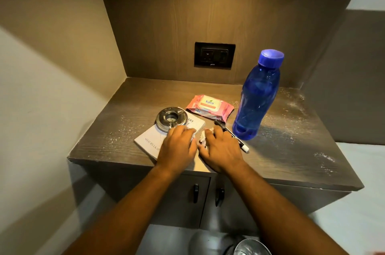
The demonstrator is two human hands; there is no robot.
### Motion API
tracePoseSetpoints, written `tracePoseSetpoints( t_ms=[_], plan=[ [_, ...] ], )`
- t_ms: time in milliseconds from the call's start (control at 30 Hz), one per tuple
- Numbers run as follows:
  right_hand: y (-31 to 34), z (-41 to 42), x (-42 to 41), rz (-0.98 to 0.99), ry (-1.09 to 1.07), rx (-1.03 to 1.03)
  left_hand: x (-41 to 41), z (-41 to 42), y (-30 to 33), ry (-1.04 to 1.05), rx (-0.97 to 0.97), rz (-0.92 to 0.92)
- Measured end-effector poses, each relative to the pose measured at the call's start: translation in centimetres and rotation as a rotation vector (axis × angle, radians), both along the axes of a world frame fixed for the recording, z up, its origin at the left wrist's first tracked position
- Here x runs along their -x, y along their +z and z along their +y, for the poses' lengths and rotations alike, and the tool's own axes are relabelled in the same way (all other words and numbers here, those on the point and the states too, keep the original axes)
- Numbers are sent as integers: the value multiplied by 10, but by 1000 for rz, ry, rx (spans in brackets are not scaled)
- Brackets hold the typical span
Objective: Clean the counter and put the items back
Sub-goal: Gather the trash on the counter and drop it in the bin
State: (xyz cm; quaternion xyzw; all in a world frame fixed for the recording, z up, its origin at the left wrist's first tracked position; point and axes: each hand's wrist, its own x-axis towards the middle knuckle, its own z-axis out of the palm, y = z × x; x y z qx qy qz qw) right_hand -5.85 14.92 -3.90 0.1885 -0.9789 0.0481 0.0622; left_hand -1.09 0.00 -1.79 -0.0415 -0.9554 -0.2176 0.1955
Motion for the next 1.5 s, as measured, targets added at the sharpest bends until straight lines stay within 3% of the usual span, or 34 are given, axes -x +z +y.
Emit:
tracePoseSetpoints(
  t_ms=[233,433,500,667,733,967,1100,1267,1367,1500],
  plan=[
    [-4,-2,-1,44,-7,87,-12,-5,-14,-121,415,-44],
    [-1,-1,-3,23,-30,94,1,-2,-6,-198,446,-139],
    [3,2,-8,-18,-104,187,3,-2,0,-127,295,-182],
    [26,27,-25,-214,-504,962,5,7,26,207,-463,-255],
    [34,36,-38,-235,-563,1071,-6,17,32,215,-635,-277],
    [21,78,-128,-272,-580,1178,-65,81,8,27,-733,-522],
    [-23,127,-197,-372,-815,1191,-93,119,-32,-74,-715,-684],
    [-109,180,-255,-604,-1088,1303,-133,175,-111,-94,-754,-1029],
    [-183,200,-258,-766,-1186,1333,-138,211,-177,-73,-710,-1245],
    [-298,228,-244,-854,-1282,1318,-132,256,-296,34,-600,-1377]
  ],
)
